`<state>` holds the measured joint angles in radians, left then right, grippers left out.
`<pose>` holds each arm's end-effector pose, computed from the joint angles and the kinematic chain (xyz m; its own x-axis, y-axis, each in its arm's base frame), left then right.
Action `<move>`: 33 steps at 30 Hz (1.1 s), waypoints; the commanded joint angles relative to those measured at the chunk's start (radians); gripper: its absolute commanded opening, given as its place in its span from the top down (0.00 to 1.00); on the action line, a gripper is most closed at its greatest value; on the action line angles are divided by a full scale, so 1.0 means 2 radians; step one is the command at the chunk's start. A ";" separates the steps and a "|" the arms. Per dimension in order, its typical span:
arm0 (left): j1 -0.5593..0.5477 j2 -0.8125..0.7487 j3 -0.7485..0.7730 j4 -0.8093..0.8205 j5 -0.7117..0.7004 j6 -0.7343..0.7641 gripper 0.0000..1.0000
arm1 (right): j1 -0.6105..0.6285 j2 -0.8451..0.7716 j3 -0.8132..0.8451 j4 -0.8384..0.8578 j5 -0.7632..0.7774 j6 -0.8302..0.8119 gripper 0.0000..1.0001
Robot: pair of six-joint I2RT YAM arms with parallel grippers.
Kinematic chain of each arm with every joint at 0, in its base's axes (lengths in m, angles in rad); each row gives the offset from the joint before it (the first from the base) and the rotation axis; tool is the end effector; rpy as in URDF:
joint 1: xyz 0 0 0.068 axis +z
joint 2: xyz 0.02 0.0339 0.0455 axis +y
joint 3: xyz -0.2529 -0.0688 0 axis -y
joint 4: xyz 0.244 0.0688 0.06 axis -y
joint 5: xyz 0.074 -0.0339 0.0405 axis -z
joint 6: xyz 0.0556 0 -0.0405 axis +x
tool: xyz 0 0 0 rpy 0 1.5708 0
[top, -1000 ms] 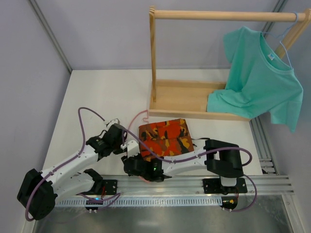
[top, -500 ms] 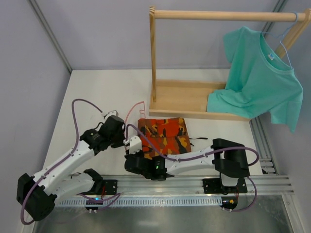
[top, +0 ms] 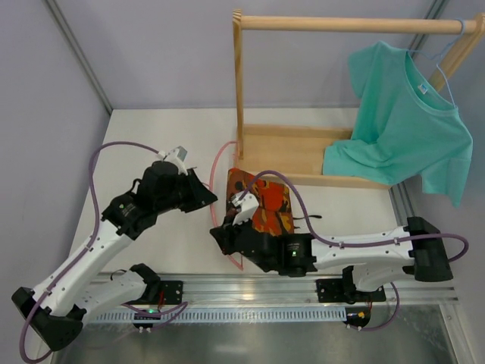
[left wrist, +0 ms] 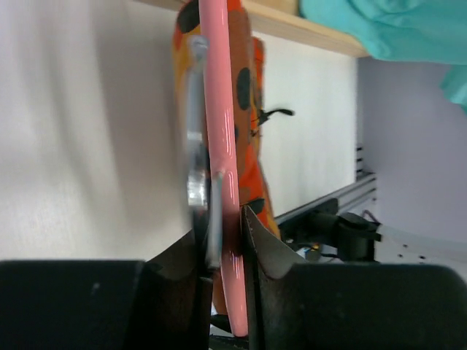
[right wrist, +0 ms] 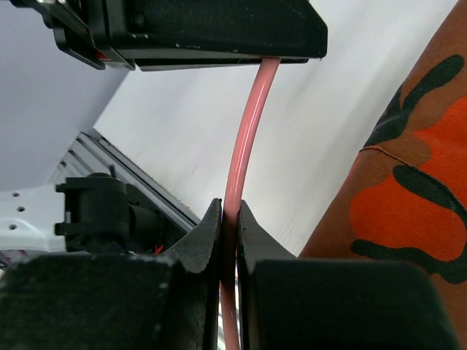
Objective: Place the trousers on the hanger
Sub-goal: Pass the hanger from the left arm to the right
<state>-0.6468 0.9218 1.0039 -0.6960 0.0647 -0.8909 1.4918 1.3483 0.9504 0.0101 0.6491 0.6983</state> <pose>0.1664 -0.1302 0.3202 -0.7895 -0.3762 -0.4849 0.0471 0.7506 -0.6591 0.0589 0.3182 0.2762 -0.5050 0.1103 -0.8560 -0.5553 0.7178 0.4201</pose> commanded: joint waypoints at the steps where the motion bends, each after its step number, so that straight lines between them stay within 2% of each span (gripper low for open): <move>1: -0.001 -0.007 0.025 0.143 0.084 -0.028 0.81 | 0.015 -0.060 -0.008 0.091 -0.016 -0.025 0.96; 5: -0.001 -0.002 0.024 0.200 0.127 -0.057 0.72 | 0.015 -0.100 -0.029 0.098 -0.007 -0.034 0.96; 9: -0.001 0.005 0.043 0.208 0.147 -0.058 0.57 | 0.015 -0.138 -0.043 0.098 0.004 -0.043 0.96; 18: -0.002 0.015 0.053 0.254 0.202 -0.072 0.39 | 0.014 -0.207 -0.059 0.100 0.025 -0.060 0.96; 26: -0.002 0.040 0.065 0.292 0.267 -0.081 0.30 | 0.003 -0.225 -0.061 0.095 0.030 -0.059 0.96; 29: -0.002 0.051 0.081 0.259 0.262 -0.071 0.29 | 0.000 -0.220 -0.061 0.095 0.031 -0.058 0.96; 33: -0.002 0.055 0.083 0.256 0.280 -0.065 0.29 | -0.001 -0.214 -0.061 0.073 0.060 -0.052 0.96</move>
<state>-0.6460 1.0325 1.1130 -0.2302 0.5293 -1.0321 1.4910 0.9245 0.8131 0.0658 0.6987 0.6331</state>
